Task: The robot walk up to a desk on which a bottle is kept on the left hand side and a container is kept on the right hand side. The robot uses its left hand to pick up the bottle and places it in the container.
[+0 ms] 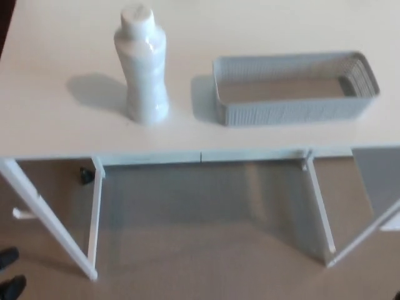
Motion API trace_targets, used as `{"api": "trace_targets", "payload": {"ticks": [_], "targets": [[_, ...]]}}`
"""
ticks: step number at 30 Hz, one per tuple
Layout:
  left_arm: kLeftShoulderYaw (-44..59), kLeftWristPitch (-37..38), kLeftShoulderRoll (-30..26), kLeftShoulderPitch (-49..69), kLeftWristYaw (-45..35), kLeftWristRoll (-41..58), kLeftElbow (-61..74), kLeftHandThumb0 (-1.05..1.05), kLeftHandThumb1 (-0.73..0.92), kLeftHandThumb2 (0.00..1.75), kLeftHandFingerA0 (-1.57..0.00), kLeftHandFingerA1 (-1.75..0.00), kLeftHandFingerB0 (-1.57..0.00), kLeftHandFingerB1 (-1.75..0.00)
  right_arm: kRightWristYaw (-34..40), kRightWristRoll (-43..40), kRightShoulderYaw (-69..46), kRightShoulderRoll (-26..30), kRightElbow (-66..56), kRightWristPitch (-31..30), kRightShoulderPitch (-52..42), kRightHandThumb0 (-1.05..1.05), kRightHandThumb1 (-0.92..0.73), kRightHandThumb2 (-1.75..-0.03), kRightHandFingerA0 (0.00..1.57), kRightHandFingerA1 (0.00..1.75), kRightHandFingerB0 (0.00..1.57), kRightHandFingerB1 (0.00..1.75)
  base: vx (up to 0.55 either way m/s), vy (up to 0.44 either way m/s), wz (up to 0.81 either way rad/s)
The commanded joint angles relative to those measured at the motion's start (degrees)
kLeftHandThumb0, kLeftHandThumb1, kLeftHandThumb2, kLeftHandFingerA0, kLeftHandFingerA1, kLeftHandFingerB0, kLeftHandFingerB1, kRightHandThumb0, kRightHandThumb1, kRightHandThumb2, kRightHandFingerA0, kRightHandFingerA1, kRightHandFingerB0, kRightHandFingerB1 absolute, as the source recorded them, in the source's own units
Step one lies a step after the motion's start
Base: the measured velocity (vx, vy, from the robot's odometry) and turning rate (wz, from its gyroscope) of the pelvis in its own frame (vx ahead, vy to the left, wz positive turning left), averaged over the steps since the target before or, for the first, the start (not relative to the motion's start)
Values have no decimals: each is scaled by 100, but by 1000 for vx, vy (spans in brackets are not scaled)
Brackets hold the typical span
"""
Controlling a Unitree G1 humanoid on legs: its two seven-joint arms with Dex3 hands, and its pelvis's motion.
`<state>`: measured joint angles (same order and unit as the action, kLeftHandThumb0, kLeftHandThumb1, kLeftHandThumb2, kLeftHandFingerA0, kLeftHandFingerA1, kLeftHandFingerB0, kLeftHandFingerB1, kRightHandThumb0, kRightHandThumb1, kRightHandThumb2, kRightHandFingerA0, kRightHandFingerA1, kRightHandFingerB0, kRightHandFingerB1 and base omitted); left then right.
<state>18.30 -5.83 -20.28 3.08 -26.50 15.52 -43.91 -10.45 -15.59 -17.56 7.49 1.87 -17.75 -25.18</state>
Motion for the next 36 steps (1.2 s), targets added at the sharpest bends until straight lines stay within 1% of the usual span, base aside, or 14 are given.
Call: {"api": "trace_targets", "payload": {"ticks": [1, 3, 5, 6, 7, 15, 17, 25, 27, 29, 30, 31, 33, 36], "targets": [[-536, -568, -340, 113, 96, -587, -185, -21, 66, 60, -66, -49, -43, -36, -214, 12, -62, -65, 171, 487, -517, -28, -37, -85, 34, 60, 22, 53, 259, -131, 18], [-734, -850, -456, 72, 184, -681, -237, -23, 64, 59, -67, -48, -45, -37, -177, 72, -50, -112, 212, 644, -630, -33, -55, -56, 43, 52, 33, 41, 264, -138, 18], [-1028, -1039, -653, 129, 36, -866, -279, -29, 63, 59, -67, -52, -54, -40, -205, 107, -59, -178, 364, 876, -818, -33, -55, -56, 42, 53, 34, 42, 179, -116, 20], [-1079, -1120, -690, 164, -3, -877, -263, -35, 55, 87, -60, -64, -60, -59, -220, 80, -76, -192, 385, 879, -866, -31, -55, -56, 42, 52, 35, 42, 128, -184, -11], [-1294, -1221, -823, 214, -286, -950, -321, -34, 68, 60, -56, -51, -60, -42, -272, 59, -99, -195, 462, 947, -985, -31, -57, -56, 41, 52, 34, 42, 128, -180, -1], [-2112, -439, -1328, 612, -860, -1335, -532, -37, 65, 60, -69, -49, -50, -37, -595, 60, -119, -99, 1062, 1487, -1291, -34, -54, -56, 40, 52, 33, 42, 69, 7, -8], [-2443, -204, -1514, 692, -923, -1606, -489, -54, 58, 80, -61, -56, -26, -41, -611, 85, -139, -107, 1387, 1692, -1257, -33, -54, -55, 42, 53, 34, 43, -5, 223, 18], [-2714, 426, -1786, 793, -682, -1844, -784, -46, 65, 60, -71, -47, -41, -34, -555, 147, -130, -133, 1483, 1827, -1365, -35, -53, -56, 41, 53, 35, 43, 42, 196, -1], [-2570, 1039, -1908, 1066, -180, -1905, -1101, -54, 56, 81, -69, -58, -42, -47, -669, 83, -178, -98, 1696, 1949, -1317, -33, -53, -55, 42, 55, 34, 43, 85, -8, 6], [-2104, 1176, -1884, 1087, -204, -1489, -1677, -48, 54, 61, -67, -47, -56, -40, -644, 139, -159, -73, 1728, 1992, -1316, -34, -53, -56, 43, 55, 34, 43, 0, 0, 0], [-1736, 1109, -1838, 1081, -211, -1165, -2014, -40, 48, 84, -62, -61, -48, -52, -631, 133, -171, -71, 1777, 1993, -1296, -33, -53, -55, 44, 55, 35, 43, 0, 0, 0], [-1584, 1128, -1834, 1114, -259, -1055, -2108, -37, 60, 58, -56, -44, -57, -39, -644, 111, -185, -73, 1812, 2003, -1284, -32, -53, -56, 43, 55, 35, 44, 51, -84, 1], [-1170, 1257, -1858, 1214, -411, -819, -2318, -35, 60, 58, -55, -44, -59, -39, -635, 137, -170, -57, 1866, 2018, -1258, -34, -53, -55, 44, 54, 35, 43, 35, -134, 3], [-332, 1584, -1886, 1431, -746, -249, -2481, -27, 57, 57, -52, -46, -32, -33, -575, 190, -115, -83, 1758, 2010, -1295, -34, -54, -55, 43, 54, 34, 43, 23, -118, 4]]}}
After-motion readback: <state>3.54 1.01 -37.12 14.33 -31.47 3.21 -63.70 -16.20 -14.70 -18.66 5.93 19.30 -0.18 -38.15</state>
